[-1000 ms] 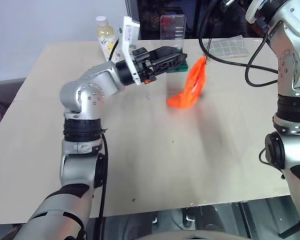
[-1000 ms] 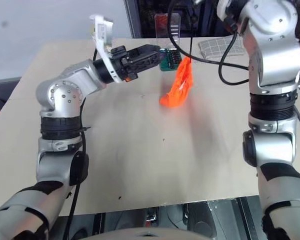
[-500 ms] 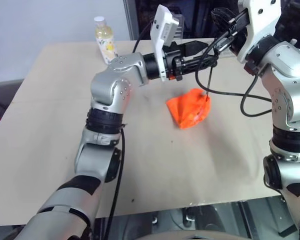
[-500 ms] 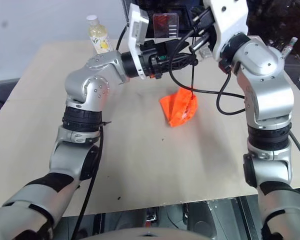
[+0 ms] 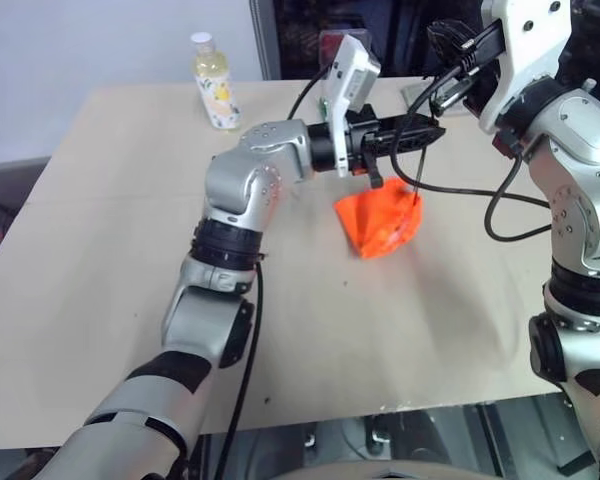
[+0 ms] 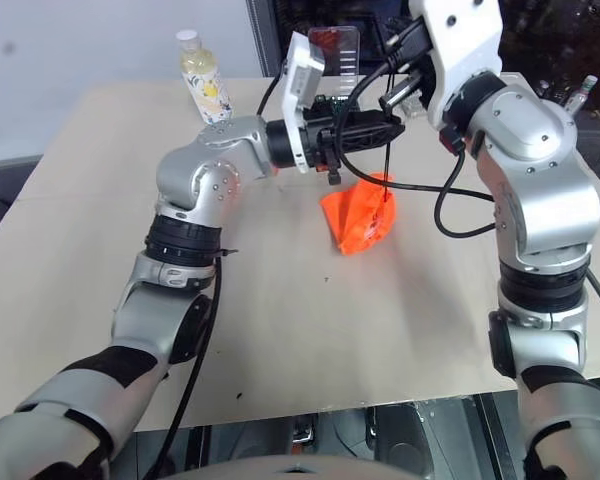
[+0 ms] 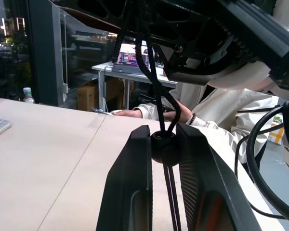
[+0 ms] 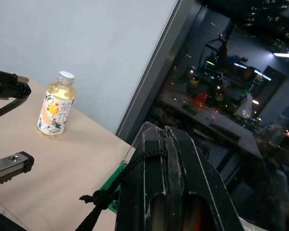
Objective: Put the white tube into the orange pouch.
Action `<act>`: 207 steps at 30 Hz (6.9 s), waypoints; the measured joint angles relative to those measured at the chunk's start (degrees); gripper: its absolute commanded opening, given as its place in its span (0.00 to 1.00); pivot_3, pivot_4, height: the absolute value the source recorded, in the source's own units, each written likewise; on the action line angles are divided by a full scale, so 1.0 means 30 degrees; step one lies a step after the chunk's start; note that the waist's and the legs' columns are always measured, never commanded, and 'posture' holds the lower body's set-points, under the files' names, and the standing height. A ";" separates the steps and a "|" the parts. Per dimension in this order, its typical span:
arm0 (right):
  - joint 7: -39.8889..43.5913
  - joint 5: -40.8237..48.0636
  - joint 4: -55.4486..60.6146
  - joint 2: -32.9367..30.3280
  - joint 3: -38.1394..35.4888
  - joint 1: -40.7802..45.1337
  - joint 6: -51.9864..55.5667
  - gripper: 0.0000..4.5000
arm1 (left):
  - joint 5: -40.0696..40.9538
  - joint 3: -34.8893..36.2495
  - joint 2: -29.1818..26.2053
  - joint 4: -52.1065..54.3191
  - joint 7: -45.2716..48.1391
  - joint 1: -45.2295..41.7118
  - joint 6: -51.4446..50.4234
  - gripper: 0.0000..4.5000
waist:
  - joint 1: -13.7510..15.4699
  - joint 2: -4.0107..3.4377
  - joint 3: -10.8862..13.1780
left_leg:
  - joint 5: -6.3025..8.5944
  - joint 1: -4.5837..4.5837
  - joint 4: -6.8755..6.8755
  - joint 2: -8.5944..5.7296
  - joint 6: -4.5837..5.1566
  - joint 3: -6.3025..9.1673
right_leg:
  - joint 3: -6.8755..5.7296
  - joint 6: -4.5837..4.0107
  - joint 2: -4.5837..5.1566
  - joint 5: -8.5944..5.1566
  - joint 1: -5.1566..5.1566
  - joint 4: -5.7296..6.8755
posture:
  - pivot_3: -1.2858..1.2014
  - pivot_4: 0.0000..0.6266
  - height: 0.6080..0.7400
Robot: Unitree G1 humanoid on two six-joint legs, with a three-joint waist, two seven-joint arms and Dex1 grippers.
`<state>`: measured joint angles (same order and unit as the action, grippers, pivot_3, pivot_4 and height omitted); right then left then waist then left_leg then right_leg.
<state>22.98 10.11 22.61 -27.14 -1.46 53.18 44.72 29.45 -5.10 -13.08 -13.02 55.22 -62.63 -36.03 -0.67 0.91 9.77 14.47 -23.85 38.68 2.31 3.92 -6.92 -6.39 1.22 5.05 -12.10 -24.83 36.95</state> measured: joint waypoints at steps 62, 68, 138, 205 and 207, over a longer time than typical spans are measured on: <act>0.2012 0.4548 0.1292 -0.1341 0.1208 -1.6282 0.0761 0.03 | -0.2295 -0.1464 -0.3366 0.4363 -0.0043 0.9157 0.0708 0.87 | 0.0407 -0.0009 -0.0035 | 0.0007 0.0018 0.0056 0.0007 0.0013 0.0082 | -0.0017 0.0049 -0.0009 -0.0032 0.0059 -0.0003 | 0.52 0.24 1.00; 0.3079 0.7242 0.0975 -0.0572 -0.0161 -1.6157 0.1234 0.01 | -0.2403 -0.1417 -0.3320 0.4059 -0.0327 0.9141 0.0732 0.87 | 0.0468 -0.0008 -0.0033 | 0.0007 0.0011 0.0057 0.0010 0.0013 0.0084 | -0.0022 0.0008 -0.0013 -0.0006 0.0058 -0.0004 | 0.52 0.24 1.00; 0.1769 2.3329 0.5669 -1.1441 -0.6574 -1.5771 0.4951 0.00 | -0.2918 -0.4611 -0.1664 0.0539 1.1967 0.2712 0.8907 0.65 | 0.0552 0.0034 -0.0022 | 0.0113 -0.0111 0.0221 -0.0011 0.0188 0.0121 | -0.0004 0.0034 0.0023 0.0022 0.0078 -0.0081 | 0.52 0.24 1.00; 0.2302 2.1557 0.5440 -1.2217 -0.7265 -1.6652 0.4236 0.00 | -0.2005 -0.5261 -0.0656 0.0972 0.6449 0.3763 0.1424 0.04 | 0.0556 0.0035 -0.0023 | 0.0128 -0.0099 0.0239 -0.0011 0.0213 0.0126 | 0.0020 0.0043 0.0020 0.0017 0.0086 -0.0063 | 0.52 0.24 1.00; 0.2334 2.1553 0.5449 -1.2218 -0.7269 -1.6659 0.4226 0.00 | -0.1832 -0.5222 -0.0628 0.0973 0.6269 0.3764 0.1051 0.04 | 0.0565 0.0033 -0.0024 | 0.0125 -0.0101 0.0239 -0.0011 0.0208 0.0129 | 0.0019 0.0042 0.0020 0.0017 0.0086 -0.0063 | 0.52 0.24 1.00</act>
<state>29.98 74.77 38.96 -63.79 -23.26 3.20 57.40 23.96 -20.77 -14.97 -10.10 74.03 -51.33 -32.88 1.02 1.01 9.70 14.84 -24.15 39.40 2.28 4.54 -6.53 -6.33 1.35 5.11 -12.05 -24.57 36.76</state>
